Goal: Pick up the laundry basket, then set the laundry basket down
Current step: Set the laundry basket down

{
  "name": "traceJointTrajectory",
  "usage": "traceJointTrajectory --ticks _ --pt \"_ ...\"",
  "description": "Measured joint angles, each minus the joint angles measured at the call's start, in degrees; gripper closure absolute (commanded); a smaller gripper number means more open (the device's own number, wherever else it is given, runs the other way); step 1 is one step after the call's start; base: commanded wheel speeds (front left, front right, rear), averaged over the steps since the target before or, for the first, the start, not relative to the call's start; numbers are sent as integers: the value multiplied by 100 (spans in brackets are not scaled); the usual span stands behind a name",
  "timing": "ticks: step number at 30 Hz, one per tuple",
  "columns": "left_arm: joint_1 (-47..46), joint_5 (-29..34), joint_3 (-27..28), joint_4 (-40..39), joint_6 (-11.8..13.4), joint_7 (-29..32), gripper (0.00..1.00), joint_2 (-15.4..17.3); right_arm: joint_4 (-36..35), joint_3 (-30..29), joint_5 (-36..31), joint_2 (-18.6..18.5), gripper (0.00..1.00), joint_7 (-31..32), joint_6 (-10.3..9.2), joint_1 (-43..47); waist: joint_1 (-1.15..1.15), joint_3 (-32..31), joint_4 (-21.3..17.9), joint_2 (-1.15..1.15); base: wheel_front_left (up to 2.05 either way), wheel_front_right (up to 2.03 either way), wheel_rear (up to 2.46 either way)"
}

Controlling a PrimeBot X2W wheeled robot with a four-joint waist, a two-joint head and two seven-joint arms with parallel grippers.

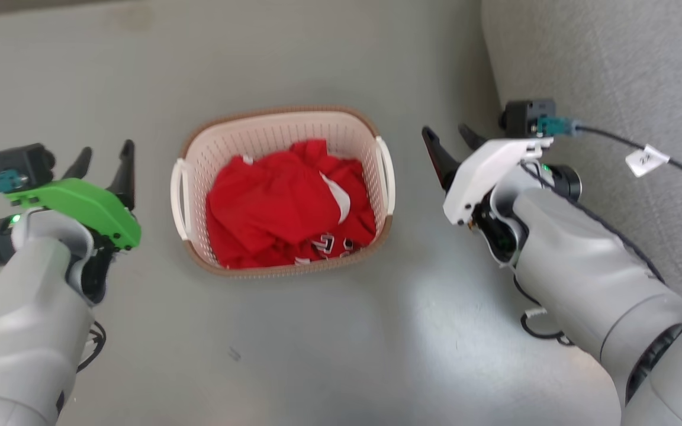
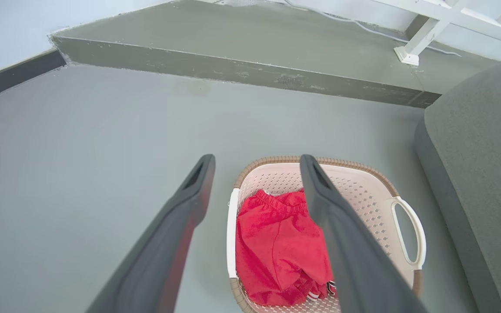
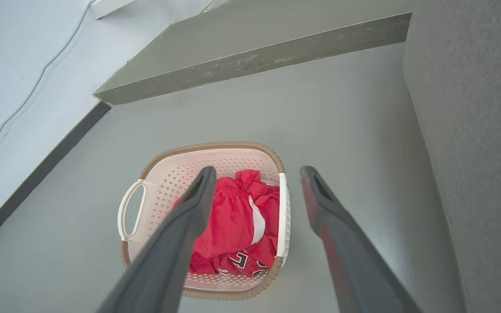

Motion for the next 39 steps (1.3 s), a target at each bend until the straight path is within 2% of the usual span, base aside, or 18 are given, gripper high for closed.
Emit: traceJointTrajectory --ticks 4,15,26,33,39 --pt "232 103 281 -261 0 -15 0 92 -21 -74 -69 -31 0 -2 44 204 0 -292 2 0 0 0 0" --pt "1121 464 824 -940 83 -15 0 100 -740 -918 -615 -455 0 -10 33 498 0 -1108 19 0 0 0 0" --pt "2109 988 1510 -1858 364 -15 0 94 -1817 -1818 -1410 -730 0 -10 -221 1509 0 -1824 77 0 0 0 0" --pt "2636 1200 1906 -2353 464 -15 0 64 -2548 -2365 -1985 -824 0 -11 -404 2083 0 -2027 94 0 0 0 0" --pt "3003 1518 2207 -2881 537 -16 0 -63 -3161 -2699 -2454 -817 0 -16 -471 2635 0 -2114 87 0 0 0 0"
